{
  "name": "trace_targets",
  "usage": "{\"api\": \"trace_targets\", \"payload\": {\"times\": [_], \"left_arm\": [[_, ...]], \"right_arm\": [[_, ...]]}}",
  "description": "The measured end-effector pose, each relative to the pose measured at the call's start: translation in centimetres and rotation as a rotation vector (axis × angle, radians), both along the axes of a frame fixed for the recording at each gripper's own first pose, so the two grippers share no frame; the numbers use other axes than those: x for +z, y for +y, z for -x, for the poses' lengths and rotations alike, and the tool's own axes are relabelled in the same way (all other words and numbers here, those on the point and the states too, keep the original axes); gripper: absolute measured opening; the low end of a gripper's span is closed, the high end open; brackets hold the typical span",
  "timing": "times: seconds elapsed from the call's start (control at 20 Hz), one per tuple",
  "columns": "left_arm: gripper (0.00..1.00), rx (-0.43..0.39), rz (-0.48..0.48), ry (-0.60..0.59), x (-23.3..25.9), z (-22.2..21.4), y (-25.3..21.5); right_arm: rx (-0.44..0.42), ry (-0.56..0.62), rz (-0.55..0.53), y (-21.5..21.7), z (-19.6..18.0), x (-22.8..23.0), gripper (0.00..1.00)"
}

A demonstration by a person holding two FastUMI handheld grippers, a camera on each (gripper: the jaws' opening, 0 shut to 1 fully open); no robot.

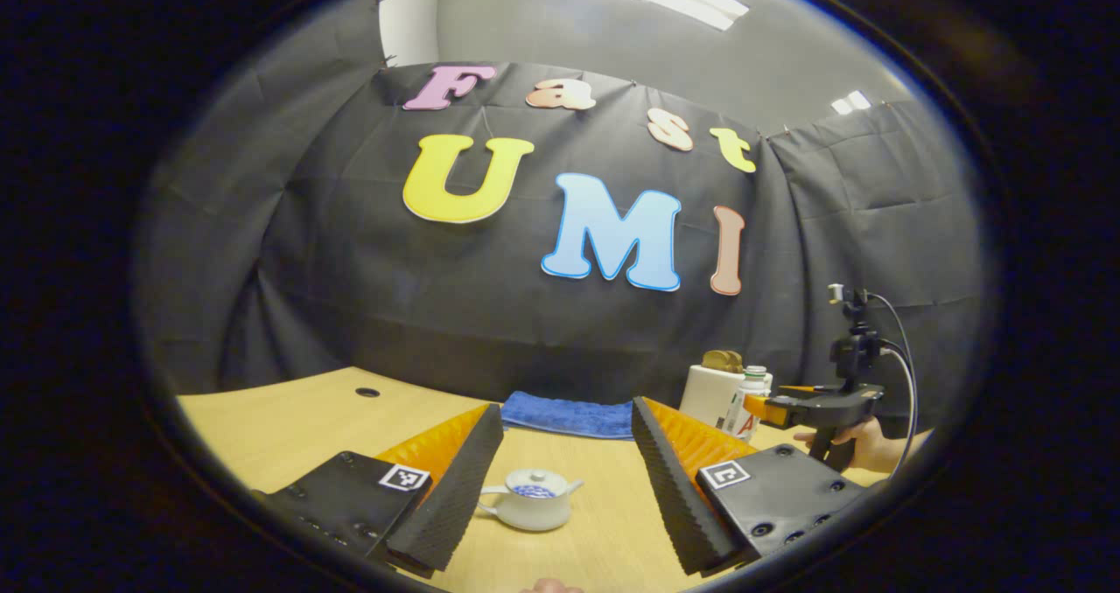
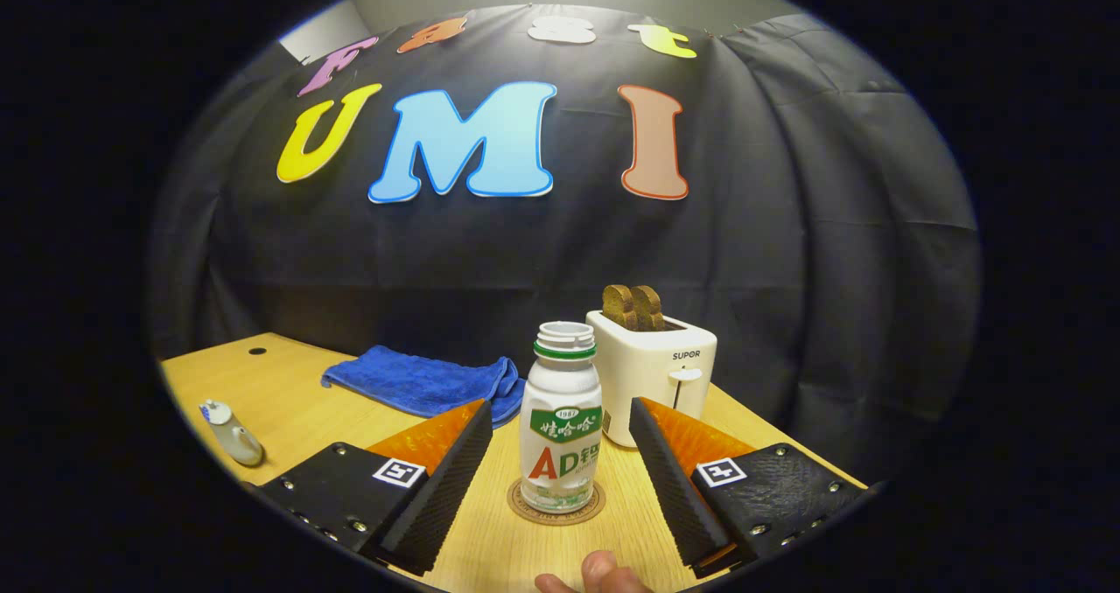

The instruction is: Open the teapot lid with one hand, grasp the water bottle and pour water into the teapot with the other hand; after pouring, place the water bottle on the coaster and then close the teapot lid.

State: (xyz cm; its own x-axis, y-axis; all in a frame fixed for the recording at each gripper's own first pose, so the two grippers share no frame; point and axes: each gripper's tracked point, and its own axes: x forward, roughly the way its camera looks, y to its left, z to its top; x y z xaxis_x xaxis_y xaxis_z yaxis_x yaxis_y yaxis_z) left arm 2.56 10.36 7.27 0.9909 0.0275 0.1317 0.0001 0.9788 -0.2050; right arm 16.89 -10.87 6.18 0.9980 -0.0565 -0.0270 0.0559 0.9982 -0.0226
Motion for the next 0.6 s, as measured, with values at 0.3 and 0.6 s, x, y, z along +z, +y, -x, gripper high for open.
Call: {"api": "trace_targets", "payload": {"times": [0.3, 0.6], "left_arm": [[0.99, -0.027, -0.036, 0.110, -5.2, -0.7, -5.8], [0.99, 0.004, -0.067, 0.130, -7.2, 0.8, -7.7]], "right_arm": [[0.092, -0.045, -0.046, 6.7, 11.5, -2.5, 0.99], [0.062, 0.021, -0.033, 9.3, 14.8, -6.4, 0.99]]}}
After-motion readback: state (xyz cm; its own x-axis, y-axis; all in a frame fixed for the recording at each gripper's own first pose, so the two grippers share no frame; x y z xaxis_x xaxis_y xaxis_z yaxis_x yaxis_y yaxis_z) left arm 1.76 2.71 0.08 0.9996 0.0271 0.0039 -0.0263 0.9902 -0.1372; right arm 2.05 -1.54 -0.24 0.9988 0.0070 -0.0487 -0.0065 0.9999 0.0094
